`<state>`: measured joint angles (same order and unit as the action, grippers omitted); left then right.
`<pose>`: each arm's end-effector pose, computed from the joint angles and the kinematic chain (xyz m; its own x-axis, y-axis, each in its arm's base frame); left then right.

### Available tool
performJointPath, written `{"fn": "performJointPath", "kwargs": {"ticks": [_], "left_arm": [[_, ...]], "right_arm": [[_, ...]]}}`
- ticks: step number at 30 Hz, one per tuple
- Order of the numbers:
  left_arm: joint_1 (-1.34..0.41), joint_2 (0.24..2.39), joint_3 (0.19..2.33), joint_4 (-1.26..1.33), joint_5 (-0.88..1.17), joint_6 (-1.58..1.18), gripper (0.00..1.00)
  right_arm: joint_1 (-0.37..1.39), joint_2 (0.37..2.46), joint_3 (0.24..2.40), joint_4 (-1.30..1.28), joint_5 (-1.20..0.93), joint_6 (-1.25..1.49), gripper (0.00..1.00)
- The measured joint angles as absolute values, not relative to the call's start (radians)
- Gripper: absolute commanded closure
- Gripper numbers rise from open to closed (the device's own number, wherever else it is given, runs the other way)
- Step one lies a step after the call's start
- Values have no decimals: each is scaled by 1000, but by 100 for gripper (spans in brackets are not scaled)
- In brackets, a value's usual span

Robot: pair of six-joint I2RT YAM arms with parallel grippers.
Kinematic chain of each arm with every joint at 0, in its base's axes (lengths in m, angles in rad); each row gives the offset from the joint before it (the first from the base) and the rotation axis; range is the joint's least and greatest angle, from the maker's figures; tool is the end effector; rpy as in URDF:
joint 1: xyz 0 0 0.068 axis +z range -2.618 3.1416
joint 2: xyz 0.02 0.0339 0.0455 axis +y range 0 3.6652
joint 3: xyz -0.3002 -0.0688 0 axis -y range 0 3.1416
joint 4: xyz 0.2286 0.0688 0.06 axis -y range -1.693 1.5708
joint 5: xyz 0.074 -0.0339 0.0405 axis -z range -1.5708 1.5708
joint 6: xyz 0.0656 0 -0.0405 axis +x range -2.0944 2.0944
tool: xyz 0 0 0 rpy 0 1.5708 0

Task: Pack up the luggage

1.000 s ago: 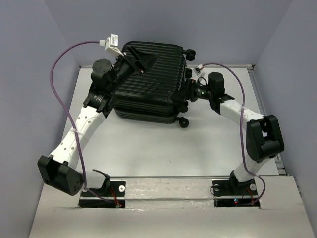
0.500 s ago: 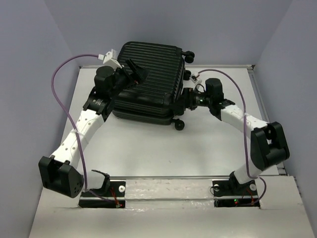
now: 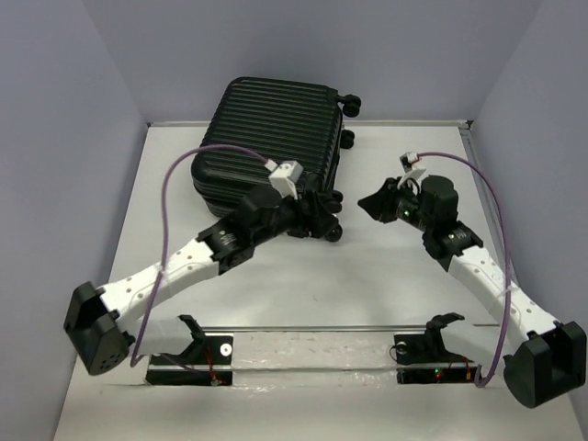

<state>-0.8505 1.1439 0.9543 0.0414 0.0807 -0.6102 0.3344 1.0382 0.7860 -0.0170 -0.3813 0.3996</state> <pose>0.1737 -0.2060 0.3820 -0.5393 -0.2515 -0.8037 0.6013 0.5533 -0.5765 0.2130 0.0998 0.3373 -0.4818 0.2149 -0.8495 -0.4950 0.7332 0.4662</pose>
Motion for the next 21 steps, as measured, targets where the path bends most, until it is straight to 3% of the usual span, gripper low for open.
{"fn": "performJointPath", "kwargs": {"ticks": [1, 6, 8, 21], "left_arm": [[-875, 1195, 954, 47, 72, -616, 11], [-931, 1383, 958, 71, 12, -638, 7], [-932, 1425, 971, 84, -32, -645, 6], [-932, 1568, 1016, 279, -243, -678, 1]], "right_arm": [[334, 1016, 750, -25, -357, 403, 77], [334, 974, 635, -51, -274, 440, 48], [334, 963, 601, -53, -253, 454, 41], [334, 866, 411, -14, -276, 530, 30]]}}
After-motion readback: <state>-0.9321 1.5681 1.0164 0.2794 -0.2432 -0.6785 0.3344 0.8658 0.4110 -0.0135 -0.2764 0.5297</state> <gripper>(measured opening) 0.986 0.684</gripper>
